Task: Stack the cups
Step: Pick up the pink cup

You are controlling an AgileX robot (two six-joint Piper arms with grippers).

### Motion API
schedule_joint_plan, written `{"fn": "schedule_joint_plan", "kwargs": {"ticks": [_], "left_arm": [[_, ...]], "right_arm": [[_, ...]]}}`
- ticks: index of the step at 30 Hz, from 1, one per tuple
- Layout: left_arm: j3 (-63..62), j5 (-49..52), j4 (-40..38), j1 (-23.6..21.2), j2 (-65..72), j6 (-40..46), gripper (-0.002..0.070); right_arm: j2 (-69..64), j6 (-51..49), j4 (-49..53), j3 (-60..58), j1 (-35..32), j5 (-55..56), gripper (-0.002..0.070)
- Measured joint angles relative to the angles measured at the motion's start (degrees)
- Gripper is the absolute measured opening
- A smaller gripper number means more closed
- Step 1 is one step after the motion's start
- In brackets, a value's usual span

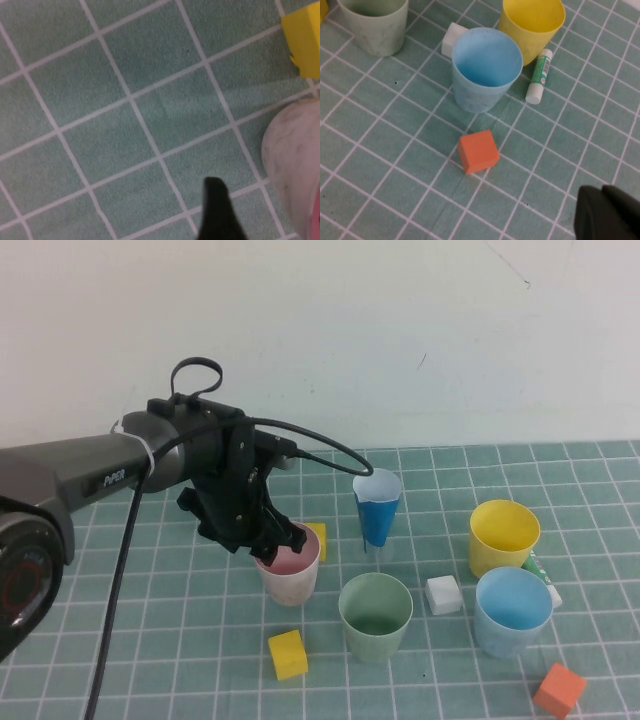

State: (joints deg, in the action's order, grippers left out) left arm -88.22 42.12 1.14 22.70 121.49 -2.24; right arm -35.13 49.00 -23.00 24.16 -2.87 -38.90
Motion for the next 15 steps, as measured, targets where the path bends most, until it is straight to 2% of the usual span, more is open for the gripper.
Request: {"fn": "schedule_joint_plan", "kwargs": {"ticks": [2, 4, 6, 10, 15], "left_arm": [[0.0, 0.1, -0.5, 0.0, 0.4, 0.0, 0.0289], [0.0, 0.4, -1.8, 0.0, 0.6, -0.1, 0.0149], [0.0, 0.5, -3.2, 0.0, 0.6, -0.2, 0.0070], [-0.8, 2.6, -4.9, 0.0, 0.6, -0.3, 0.0014], [-3.1, 8.4, -5.8, 0.0, -2.8, 0.4, 0.0007]], "right_arm": [[0.0, 0.0, -0.1, 0.0, 0.0, 0.0, -0.0001], [0.0, 0.0, -0.3, 0.0, 0.0, 0.1, -0.0001], [0.0, 0.0, -0.7, 0.0, 0.0, 0.2, -0.0001], [0.0, 0.0, -1.1, 0.0, 0.0, 1.0, -0.0001], [0.0, 0.0, -1.1, 0.0, 0.0, 1.5, -0.0001]]}}
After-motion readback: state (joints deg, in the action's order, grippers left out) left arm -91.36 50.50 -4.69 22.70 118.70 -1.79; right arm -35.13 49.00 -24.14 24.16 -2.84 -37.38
